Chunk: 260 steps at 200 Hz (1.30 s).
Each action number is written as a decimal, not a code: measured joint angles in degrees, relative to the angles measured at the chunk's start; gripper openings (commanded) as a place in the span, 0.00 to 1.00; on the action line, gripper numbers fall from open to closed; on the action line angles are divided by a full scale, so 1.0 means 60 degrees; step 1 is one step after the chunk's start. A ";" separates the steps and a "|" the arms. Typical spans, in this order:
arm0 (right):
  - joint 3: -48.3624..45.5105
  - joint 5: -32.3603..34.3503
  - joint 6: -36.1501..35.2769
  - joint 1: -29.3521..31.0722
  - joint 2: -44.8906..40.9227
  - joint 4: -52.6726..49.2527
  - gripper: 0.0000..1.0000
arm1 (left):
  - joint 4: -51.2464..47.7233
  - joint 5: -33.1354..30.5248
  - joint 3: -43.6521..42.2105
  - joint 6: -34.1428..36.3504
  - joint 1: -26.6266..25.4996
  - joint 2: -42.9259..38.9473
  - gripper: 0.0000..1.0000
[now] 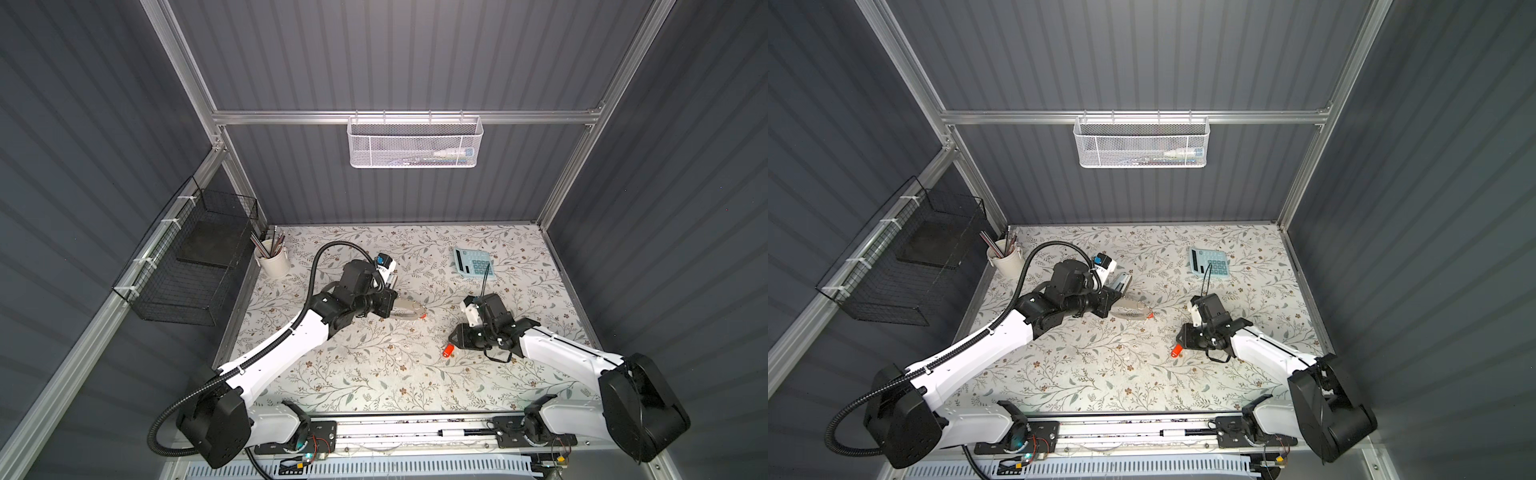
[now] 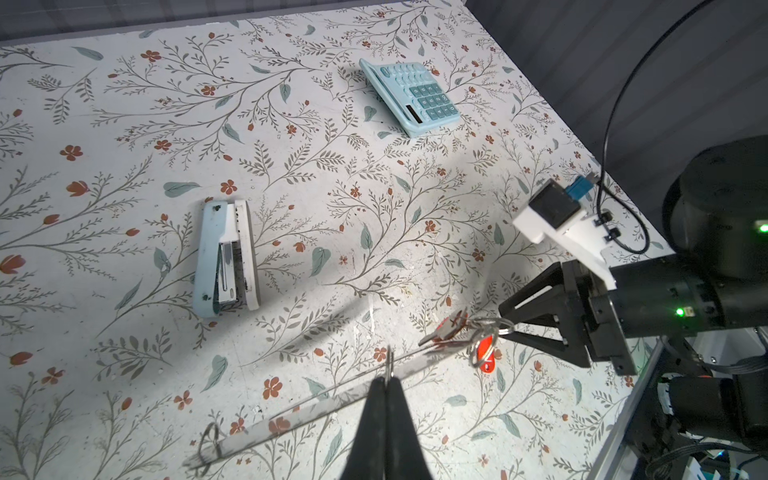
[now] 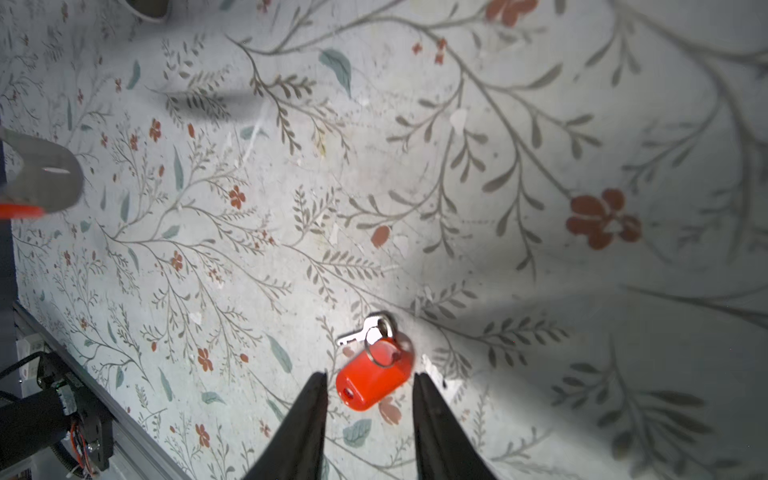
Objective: Put the keys on the keyring
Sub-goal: 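Lift the red fob key with the right gripper toward the held plate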
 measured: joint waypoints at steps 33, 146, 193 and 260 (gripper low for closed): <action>0.0029 -0.0058 -0.0124 0.0117 0.0601 0.0284 0.30 | 0.0047 0.0036 0.0000 0.0000 0.0000 0.0007 0.00; 0.0492 0.0557 -0.0200 0.0317 0.0987 -0.0080 0.19 | 0.0346 0.0142 0.0000 -0.0007 0.0007 0.0033 0.00; 0.0816 0.0747 -0.0237 0.0317 0.0991 -0.0197 0.22 | 0.0350 0.0142 0.0000 -0.0011 0.0007 0.0033 0.00; 0.1096 0.1555 -0.0492 0.0998 0.0994 -0.0933 0.31 | 0.0353 0.0211 0.0000 -0.0015 0.0007 0.0033 0.00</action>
